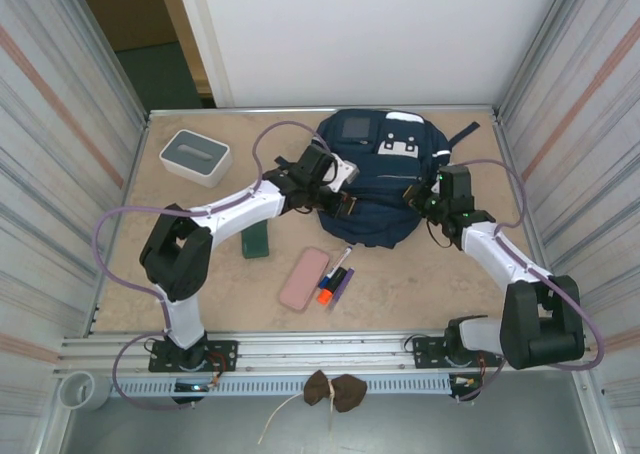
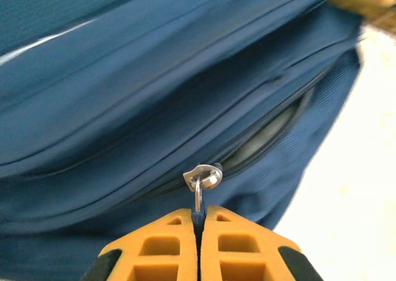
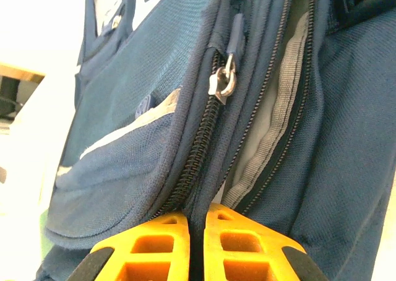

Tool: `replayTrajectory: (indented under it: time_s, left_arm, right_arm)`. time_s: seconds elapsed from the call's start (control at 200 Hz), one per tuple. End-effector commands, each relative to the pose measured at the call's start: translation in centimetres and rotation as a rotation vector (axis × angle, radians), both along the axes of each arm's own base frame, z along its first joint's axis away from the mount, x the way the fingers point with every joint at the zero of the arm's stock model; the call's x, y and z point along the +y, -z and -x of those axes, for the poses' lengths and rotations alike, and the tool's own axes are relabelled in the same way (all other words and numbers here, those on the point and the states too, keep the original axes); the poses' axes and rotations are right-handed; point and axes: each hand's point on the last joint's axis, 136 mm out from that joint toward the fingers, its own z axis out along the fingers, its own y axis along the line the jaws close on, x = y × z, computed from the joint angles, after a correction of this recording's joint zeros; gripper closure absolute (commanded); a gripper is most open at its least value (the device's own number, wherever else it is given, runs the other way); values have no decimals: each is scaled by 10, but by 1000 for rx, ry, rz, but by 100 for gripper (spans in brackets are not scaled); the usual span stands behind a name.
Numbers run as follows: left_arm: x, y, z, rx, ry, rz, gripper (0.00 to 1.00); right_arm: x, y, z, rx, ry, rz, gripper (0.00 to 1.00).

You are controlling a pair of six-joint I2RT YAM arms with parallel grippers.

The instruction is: Pack the student bag

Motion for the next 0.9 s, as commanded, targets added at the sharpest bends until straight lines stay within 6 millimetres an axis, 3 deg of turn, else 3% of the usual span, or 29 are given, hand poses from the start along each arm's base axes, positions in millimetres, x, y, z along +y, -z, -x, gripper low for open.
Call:
replayTrajectory:
  time_s: [0.0,0.085,0.185,0.421,0.516,0.611,0.746,0.897]
  left_arm:
    - [33,-18,-20,-60,-53,15,100]
    - [44,-12,-26,-56,-75,-1,100]
    - [43,-14,-25,-56,-63,5,100]
    - [-2,-59,5,-88,68,156,100]
    - [-25,-78,17,-95,119,221,100]
    - [-46,-86,23,-101,155,242,100]
    - [-66,-81,25,-96,181,220,100]
    - [-80,-77,33,-96,218,213,100]
  right_arm:
    - [-27,-5,-1,-34,20,81,99]
    - [-29,-9,-5,-37,-1,51,99]
    - [-23,-16,-12,-31,-47,24,99]
    - [-12,-21,-30,31,-120,-6,90]
    - [-11,-23,-37,68,-153,-5,79]
    - [-21,-26,-34,96,-149,2,59]
    - [-42,-36,-12,78,-79,8,43]
    - [-31,-43,12,45,-73,-53,29]
